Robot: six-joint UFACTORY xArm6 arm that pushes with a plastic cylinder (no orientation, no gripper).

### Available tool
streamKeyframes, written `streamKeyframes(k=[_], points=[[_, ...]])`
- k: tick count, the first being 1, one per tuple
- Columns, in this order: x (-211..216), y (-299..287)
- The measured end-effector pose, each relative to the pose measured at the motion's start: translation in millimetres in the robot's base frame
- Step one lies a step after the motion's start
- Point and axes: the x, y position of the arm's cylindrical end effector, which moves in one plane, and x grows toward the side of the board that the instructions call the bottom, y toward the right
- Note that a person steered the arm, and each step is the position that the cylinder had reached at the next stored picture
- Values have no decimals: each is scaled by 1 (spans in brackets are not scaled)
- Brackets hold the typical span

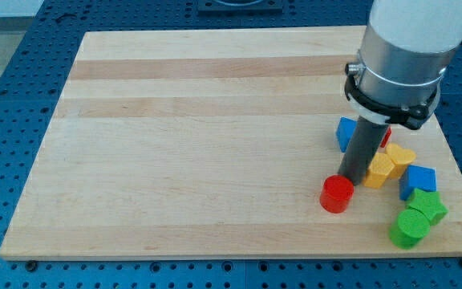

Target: Slide the red circle slightly right

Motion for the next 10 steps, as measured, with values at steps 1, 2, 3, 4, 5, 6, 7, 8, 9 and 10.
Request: streamKeyframes(k=[1,2,3,4,5,6,7,8,9,10], points=[[-7,-25],[-7,-64],[5,-81],[26,-73],[37,-52],[39,-40],[40,-29],[42,-20],[45,-10],[49,-3]])
